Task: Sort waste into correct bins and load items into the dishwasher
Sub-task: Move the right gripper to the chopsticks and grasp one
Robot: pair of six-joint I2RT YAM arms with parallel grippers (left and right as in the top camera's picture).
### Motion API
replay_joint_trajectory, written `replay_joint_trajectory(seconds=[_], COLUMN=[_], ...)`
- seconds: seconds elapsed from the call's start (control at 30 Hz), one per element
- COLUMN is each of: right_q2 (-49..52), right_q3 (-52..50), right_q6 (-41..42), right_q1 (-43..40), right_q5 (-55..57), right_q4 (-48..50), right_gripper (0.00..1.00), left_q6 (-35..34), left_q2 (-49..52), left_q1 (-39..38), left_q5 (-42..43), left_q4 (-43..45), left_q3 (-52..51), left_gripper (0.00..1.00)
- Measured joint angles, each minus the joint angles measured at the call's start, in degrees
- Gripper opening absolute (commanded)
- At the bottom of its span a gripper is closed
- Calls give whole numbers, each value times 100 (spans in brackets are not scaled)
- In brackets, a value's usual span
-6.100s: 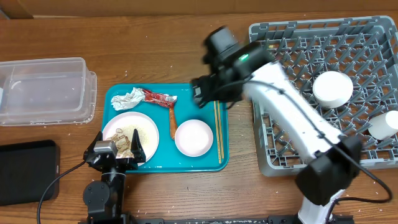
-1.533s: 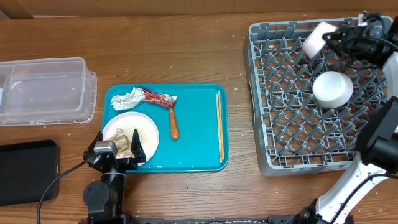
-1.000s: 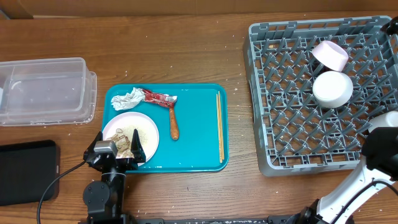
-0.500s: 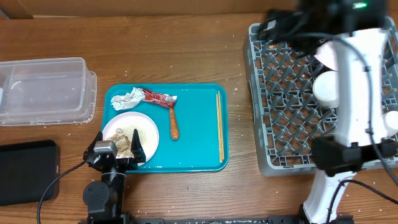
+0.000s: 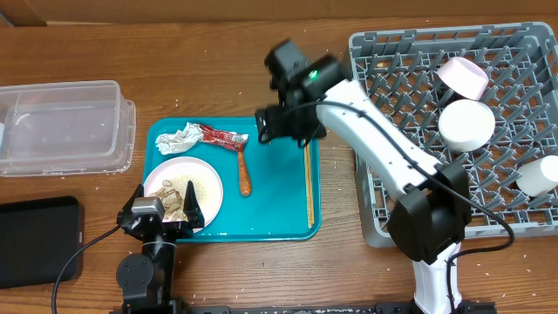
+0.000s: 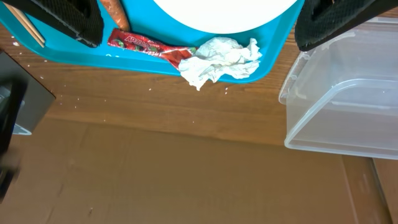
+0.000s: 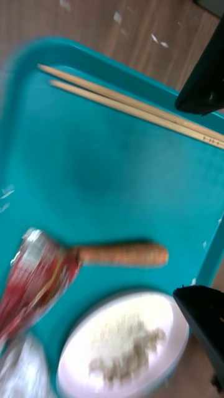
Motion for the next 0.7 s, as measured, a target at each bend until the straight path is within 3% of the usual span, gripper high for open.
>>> replay_joint_trajectory(seconds=[0.37,0.7], right_q2=[20,20], right_q3=[-1631,-1912], right_q6=[334,358], right_q1=[0,74], right_q5=[-17,-208], right_q4=[575,1078], right_gripper=[79,79], left_q6=[0,0], left_q2=[0,0], left_q1=[0,0], left_q5=[0,0], left_q4=[-2,-2], left_q3=[0,0], left_gripper=[100,100])
